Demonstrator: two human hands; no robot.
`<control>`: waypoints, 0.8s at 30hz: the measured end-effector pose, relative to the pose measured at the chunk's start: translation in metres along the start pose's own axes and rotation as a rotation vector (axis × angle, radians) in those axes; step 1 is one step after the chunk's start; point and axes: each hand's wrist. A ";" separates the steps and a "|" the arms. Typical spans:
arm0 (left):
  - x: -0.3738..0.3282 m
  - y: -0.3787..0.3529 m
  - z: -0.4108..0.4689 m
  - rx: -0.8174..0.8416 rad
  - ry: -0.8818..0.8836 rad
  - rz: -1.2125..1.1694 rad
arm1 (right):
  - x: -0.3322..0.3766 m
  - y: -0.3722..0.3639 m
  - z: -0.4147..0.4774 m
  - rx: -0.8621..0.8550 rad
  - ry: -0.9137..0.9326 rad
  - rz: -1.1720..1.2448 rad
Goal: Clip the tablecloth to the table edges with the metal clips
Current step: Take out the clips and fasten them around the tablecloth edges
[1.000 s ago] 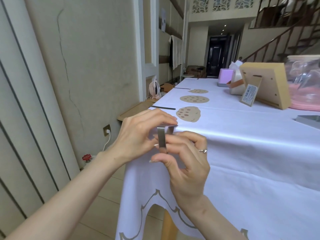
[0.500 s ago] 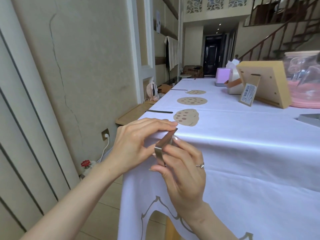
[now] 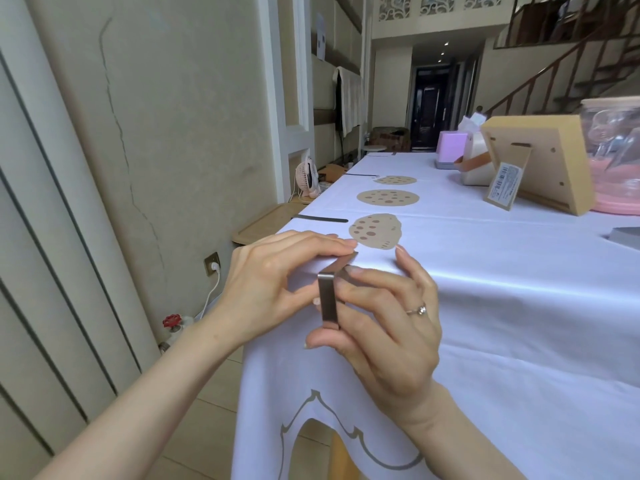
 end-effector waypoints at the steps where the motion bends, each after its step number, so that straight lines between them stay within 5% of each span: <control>1: 0.000 0.000 0.000 0.003 -0.001 -0.006 | 0.001 0.001 0.000 0.011 -0.007 0.019; 16: -0.009 0.015 0.001 0.169 0.083 -0.076 | -0.009 0.004 -0.006 0.086 0.088 -0.119; 24: -0.012 0.018 0.003 0.221 0.102 -0.030 | 0.004 0.018 0.009 0.230 -0.131 -0.081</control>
Point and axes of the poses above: each hand's wrist, its own z-axis towards the middle knuckle, its own y-axis out of the back of the hand, x = y × z, and after that the axes turned 6 degrees about -z, right-handed
